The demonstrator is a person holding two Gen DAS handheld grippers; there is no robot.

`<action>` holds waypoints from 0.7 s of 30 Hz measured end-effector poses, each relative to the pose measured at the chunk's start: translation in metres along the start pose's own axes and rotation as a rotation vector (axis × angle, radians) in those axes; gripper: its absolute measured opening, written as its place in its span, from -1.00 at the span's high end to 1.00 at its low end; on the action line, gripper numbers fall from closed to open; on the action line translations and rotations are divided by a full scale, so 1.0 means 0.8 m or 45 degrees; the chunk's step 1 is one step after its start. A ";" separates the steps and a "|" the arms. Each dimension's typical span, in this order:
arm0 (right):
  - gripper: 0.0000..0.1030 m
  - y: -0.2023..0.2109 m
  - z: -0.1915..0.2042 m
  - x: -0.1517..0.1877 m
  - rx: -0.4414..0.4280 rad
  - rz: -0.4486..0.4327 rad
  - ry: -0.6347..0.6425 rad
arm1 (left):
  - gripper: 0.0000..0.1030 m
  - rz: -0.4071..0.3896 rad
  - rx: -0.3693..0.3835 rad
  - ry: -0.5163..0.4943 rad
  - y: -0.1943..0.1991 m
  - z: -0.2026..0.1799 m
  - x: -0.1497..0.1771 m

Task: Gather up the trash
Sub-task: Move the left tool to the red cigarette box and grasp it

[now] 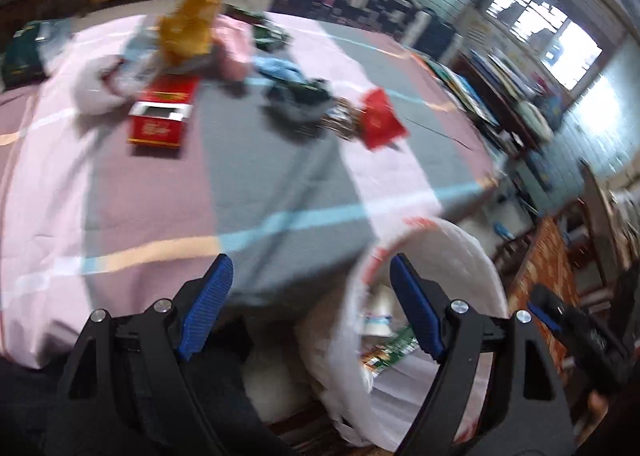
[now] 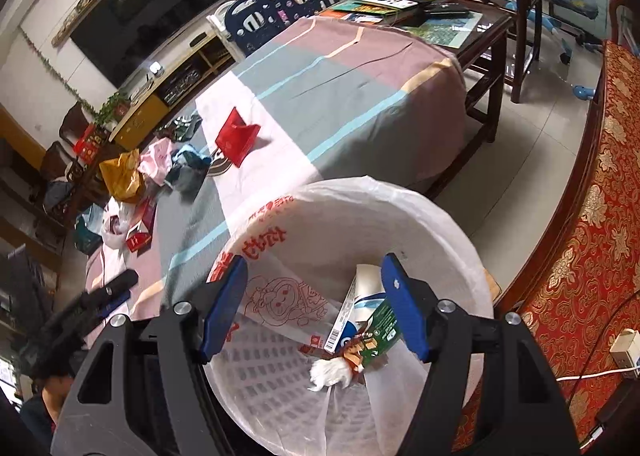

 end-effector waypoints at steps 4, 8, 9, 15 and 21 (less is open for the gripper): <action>-0.33 -0.001 0.019 0.006 0.010 -0.002 0.072 | -0.65 -0.099 -0.200 0.010 0.020 0.026 -0.012; -0.33 -0.005 0.039 0.011 0.034 -0.016 0.161 | -0.71 -0.170 -0.340 0.053 0.035 0.056 -0.027; -0.33 -0.006 0.044 0.012 0.037 -0.022 0.182 | -0.71 -0.180 -0.364 0.078 0.037 0.066 -0.035; -0.35 -0.009 0.064 0.005 0.024 -0.045 0.256 | -0.87 -0.145 -0.208 0.243 -0.005 0.120 -0.107; -0.41 -0.022 0.073 -0.002 0.034 -0.054 0.297 | -0.87 -0.015 -0.412 0.099 -0.075 0.144 -0.144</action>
Point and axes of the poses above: each gripper's, at about its wrist camera, not at the fingertips, and y roughly against the way its jaws point, z to its left, x to its underside, the point moved 1 cm from there along -y, roughly the way its jaws point, and after that the axes turned 12 degrees about x, right-handed, at the moved point
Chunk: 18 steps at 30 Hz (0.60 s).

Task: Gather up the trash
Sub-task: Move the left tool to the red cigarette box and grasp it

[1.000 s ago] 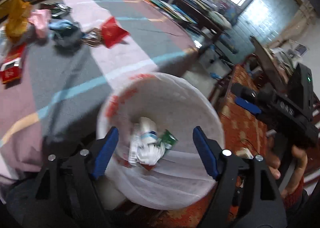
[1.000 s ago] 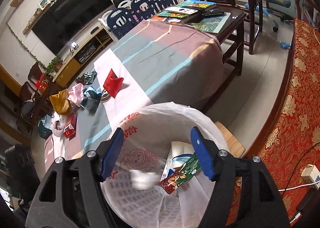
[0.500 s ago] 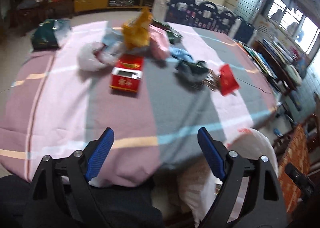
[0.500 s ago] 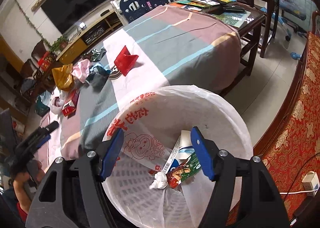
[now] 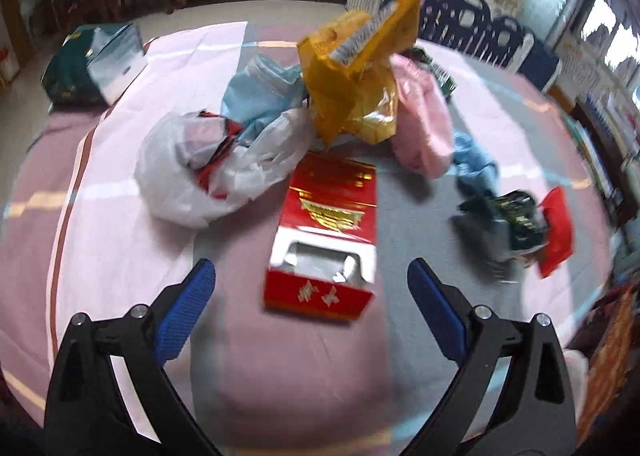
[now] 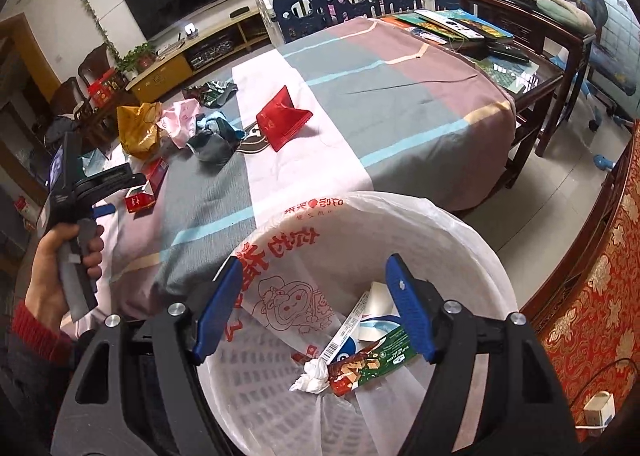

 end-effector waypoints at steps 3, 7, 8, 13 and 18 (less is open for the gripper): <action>-0.41 -0.017 0.009 -0.015 -0.006 0.011 0.002 | -0.52 0.002 -0.019 -0.090 -0.015 -0.004 -0.002; -0.41 -0.050 0.039 -0.066 0.033 -0.070 0.060 | -0.11 -0.012 0.049 -0.079 -0.012 0.000 0.006; -0.41 -0.062 0.049 -0.082 0.045 -0.084 0.071 | -0.11 -0.024 0.068 -0.067 -0.007 0.001 0.009; -0.41 -0.138 0.104 -0.153 0.118 -0.100 0.142 | -0.11 -0.118 0.075 0.053 0.043 0.011 0.040; -0.41 -0.212 0.171 -0.177 0.320 -0.081 0.439 | -0.11 -0.178 0.059 0.092 0.086 0.009 0.064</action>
Point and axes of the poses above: each gripper's, at about its wrist camera, not at the fingertips, and y roughly against the way its jaws point, z to its left, x to its underside, the point moved 1 cm from there along -y, roughly the way its jaws point, and after that the axes turned 12 degrees about x, right-handed, at the moved point
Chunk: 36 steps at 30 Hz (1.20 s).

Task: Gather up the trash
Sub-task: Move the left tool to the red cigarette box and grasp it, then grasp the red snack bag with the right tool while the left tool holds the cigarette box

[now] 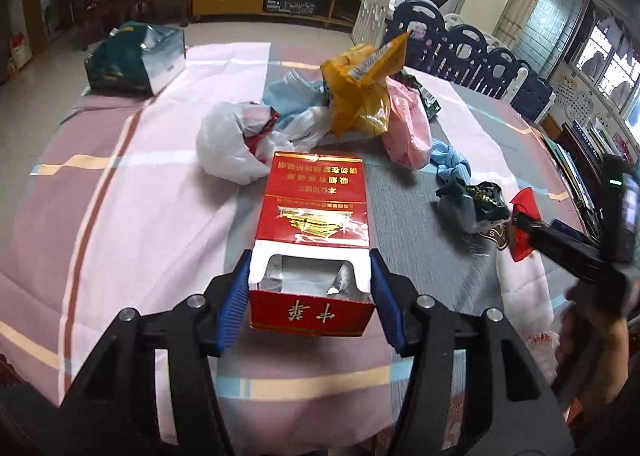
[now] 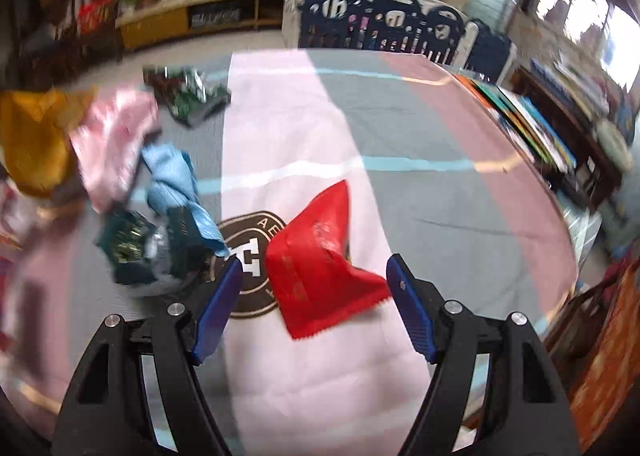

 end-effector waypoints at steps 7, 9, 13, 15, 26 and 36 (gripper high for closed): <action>0.34 -0.007 0.001 0.019 -0.096 0.045 0.020 | -0.11 -0.106 -0.039 -0.007 0.042 -0.005 -0.006; 0.35 0.014 -0.006 0.027 -0.134 0.023 -0.014 | -0.11 -0.117 -0.039 -0.010 0.051 -0.008 -0.008; 0.35 0.076 -0.017 0.049 -0.148 -0.064 -0.032 | -0.11 -0.157 -0.077 -0.043 0.077 -0.018 -0.007; 0.35 0.111 -0.021 0.063 -0.160 -0.102 -0.051 | -0.11 -0.186 -0.100 -0.071 0.093 -0.024 -0.007; 0.35 0.274 -0.004 0.107 -0.194 -0.267 0.003 | -0.11 -0.293 -0.122 -0.113 0.177 -0.032 0.008; 0.35 0.327 0.002 0.112 -0.164 -0.346 0.046 | -0.11 -0.316 -0.108 -0.084 0.193 -0.023 0.004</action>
Point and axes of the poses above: each gripper's, at about its wrist camera, not at the fingertips, and y roughly against the way its jaws point, z to its left, x to its underside, the point moved 1 cm from there along -y, roughly the way its jaws point, and after that the axes turned 12 degrees about x, right-handed, at the moved point
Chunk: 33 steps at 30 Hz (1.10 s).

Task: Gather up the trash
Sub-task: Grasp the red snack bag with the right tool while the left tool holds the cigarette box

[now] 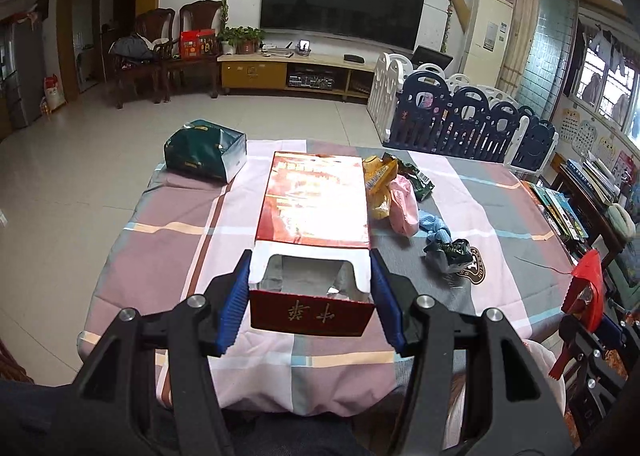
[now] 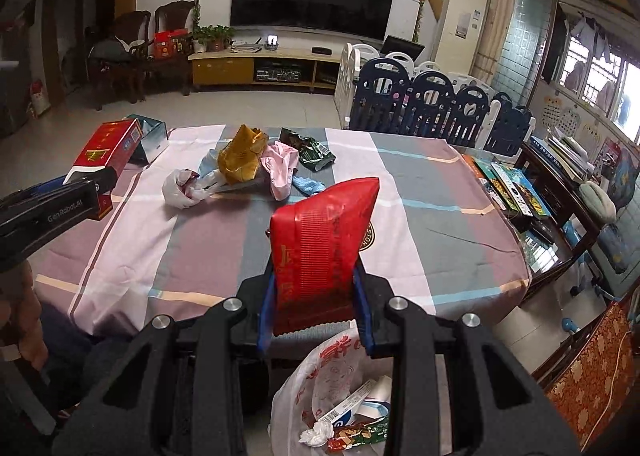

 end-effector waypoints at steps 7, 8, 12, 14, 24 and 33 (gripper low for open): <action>0.35 0.002 0.010 0.003 0.028 0.001 0.029 | -0.11 0.023 -0.001 0.008 -0.009 0.000 0.003; 0.35 0.002 0.011 0.004 0.030 -0.001 0.032 | -0.11 0.025 -0.001 0.008 -0.011 0.000 0.003; 0.35 0.005 0.009 0.004 0.038 -0.009 0.031 | -0.11 0.034 0.002 -0.001 -0.015 -0.003 0.003; 0.35 0.005 0.006 0.005 0.047 -0.010 0.029 | -0.11 0.038 0.003 -0.009 -0.016 -0.005 0.005; 0.35 -0.006 -0.019 0.023 0.066 0.053 -0.017 | -0.11 0.047 0.025 -0.020 -0.020 -0.011 0.006; 0.35 -0.023 -0.065 0.058 0.197 0.155 -0.048 | -0.11 0.090 0.093 -0.079 -0.029 -0.034 0.017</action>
Point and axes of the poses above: each gripper's, at about its wrist camera, not at the fingertips, and y roughly against the way its jaws point, z to its left, x to its underside, the point moved 1 cm from there along -y, roughly the way its jaws point, and after that the axes turned 12 degrees about x, right-handed, at the moved point
